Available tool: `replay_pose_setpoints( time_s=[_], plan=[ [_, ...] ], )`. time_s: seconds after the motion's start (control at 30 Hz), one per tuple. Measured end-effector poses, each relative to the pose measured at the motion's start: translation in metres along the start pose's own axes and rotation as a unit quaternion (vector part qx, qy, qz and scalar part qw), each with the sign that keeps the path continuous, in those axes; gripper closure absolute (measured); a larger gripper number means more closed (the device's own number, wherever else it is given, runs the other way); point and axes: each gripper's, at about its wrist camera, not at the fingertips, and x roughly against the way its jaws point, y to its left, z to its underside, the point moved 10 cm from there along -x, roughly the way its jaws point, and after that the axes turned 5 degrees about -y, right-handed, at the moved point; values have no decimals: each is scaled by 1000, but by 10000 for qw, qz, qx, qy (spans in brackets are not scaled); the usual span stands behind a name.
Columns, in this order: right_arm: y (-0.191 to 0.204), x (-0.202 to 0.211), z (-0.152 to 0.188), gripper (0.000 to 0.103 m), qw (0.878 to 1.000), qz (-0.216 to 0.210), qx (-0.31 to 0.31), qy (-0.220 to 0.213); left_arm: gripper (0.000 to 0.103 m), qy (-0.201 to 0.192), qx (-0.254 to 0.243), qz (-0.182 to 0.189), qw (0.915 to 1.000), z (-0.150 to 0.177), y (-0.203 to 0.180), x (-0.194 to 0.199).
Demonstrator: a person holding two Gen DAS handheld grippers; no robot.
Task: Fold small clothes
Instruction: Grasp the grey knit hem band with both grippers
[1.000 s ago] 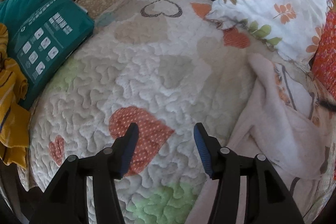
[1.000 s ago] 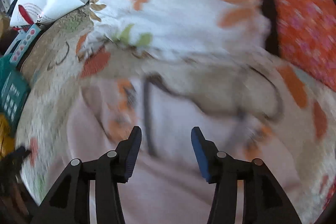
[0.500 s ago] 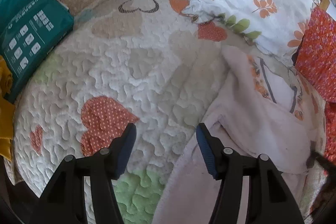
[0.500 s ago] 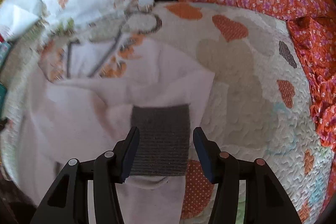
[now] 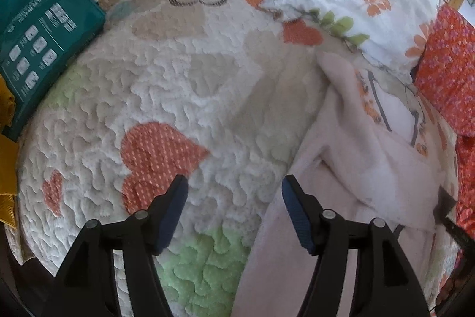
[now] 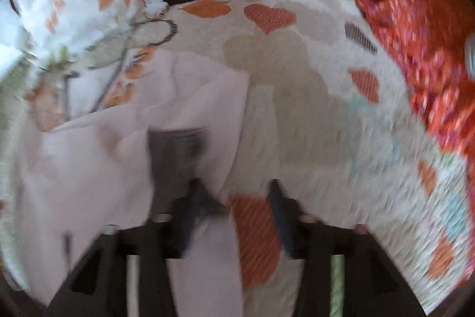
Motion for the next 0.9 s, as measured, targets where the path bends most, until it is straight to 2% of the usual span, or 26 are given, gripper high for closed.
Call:
replay_pose_setpoints(
  time_s=[0.07,0.2,0.27,0.37,0.47,0.6,0.7,0.77,0.9],
  plan=[
    [2,7,26,44,9989,-387,-227,143,38,158,-23,166,9997,11,-2,-4],
    [-10,12,81,44,9947,-801,-553,340,38,651,-71,744,9951,45,-4,-13],
    [-13,15,104,44,9900,-1136,-787,291,38,500,-197,892,9946,52,-5,-7],
    [-9,25,117,42,9835,-1524,-975,69,38,404,-361,1051,9930,67,-4,1],
    [10,32,135,42,9672,-2264,-1144,107,38,295,-347,1150,9923,82,-3,11],
    [22,42,152,41,9545,-2726,-1206,28,38,191,-187,1367,9902,108,-4,26],
    [30,45,166,41,9247,-3437,-1607,295,38,162,-49,1560,9876,129,-10,37],
    [30,48,173,41,9127,-3649,-1806,343,38,208,8,1705,9851,143,-14,41],
    [35,51,176,41,9021,-3849,-1902,437,38,362,232,2075,9773,173,-21,49]
  ],
)
